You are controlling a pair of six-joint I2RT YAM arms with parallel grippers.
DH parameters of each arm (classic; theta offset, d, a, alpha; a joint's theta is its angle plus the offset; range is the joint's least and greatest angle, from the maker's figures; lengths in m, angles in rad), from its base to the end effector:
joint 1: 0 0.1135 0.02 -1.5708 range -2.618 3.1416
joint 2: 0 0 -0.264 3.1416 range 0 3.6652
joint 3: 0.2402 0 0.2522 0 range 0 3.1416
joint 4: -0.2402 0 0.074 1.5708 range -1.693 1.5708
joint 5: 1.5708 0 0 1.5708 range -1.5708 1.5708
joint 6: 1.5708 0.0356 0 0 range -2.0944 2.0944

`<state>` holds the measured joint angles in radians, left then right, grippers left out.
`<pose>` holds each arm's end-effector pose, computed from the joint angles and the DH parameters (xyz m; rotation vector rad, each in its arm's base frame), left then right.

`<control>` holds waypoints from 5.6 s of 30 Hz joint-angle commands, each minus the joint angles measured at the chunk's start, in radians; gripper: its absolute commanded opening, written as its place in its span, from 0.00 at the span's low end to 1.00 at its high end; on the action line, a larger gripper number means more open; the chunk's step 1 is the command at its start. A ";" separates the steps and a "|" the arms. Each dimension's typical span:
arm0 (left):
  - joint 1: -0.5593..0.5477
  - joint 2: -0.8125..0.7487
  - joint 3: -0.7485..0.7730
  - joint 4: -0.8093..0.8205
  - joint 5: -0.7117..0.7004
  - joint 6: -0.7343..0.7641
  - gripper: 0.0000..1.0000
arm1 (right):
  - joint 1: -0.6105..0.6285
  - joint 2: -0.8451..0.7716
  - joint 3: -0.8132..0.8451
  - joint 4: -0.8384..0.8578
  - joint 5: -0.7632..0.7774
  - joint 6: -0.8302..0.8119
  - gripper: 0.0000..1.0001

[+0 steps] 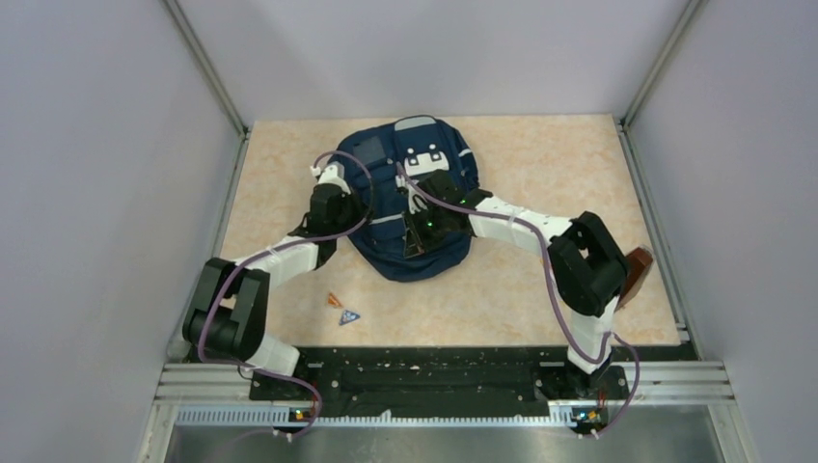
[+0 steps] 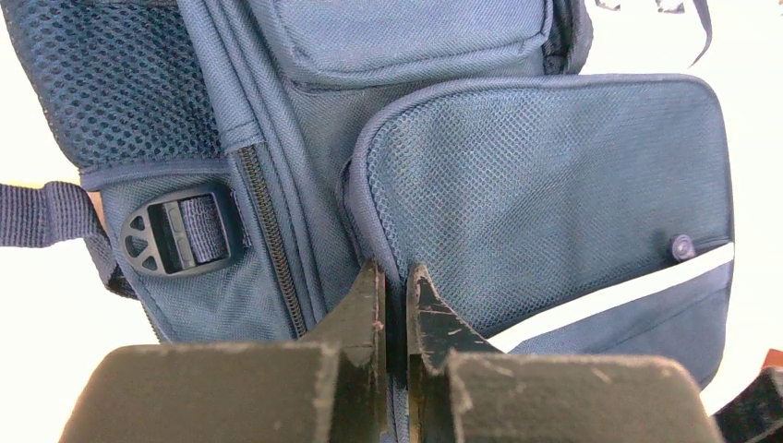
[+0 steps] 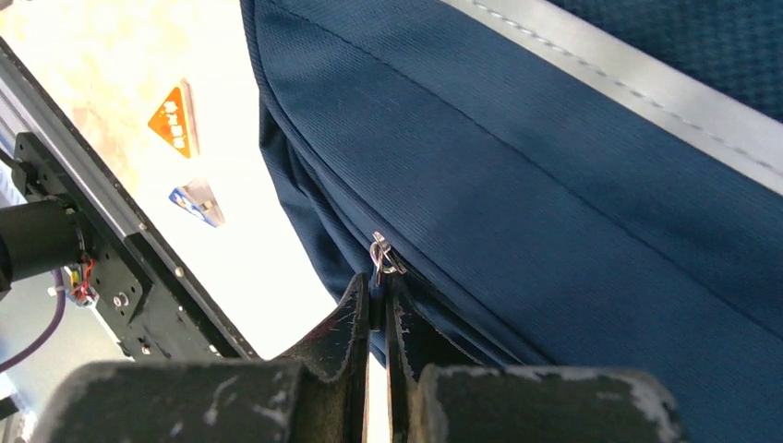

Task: Pack the student bag
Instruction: Unzip the student bag at the center of the board, then adjust the stationery at the center of the board.

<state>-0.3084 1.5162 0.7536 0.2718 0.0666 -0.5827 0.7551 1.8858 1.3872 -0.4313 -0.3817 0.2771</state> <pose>0.3049 -0.0996 0.1996 -0.2477 2.1041 -0.6109 0.2892 0.2904 0.2143 -0.7873 2.5182 0.8737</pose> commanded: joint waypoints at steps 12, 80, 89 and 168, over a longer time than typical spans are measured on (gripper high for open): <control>-0.049 -0.119 -0.143 0.244 0.079 -0.192 0.00 | 0.124 0.161 0.243 0.104 -0.129 0.035 0.00; -0.420 -0.175 -0.003 0.230 -0.209 0.653 0.00 | -0.566 -0.604 -0.751 0.031 0.625 0.208 0.45; -0.417 -0.184 0.021 0.188 -0.201 0.658 0.00 | -0.538 -0.504 -0.738 0.035 0.510 0.197 0.43; -0.410 -0.222 -0.030 0.195 -0.230 0.601 0.00 | -0.368 -0.416 -0.762 0.108 0.813 0.716 0.62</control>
<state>-0.7204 1.3567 0.7250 0.3817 -0.1471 0.0433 0.3950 1.4006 0.6270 -0.3107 0.5583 1.0004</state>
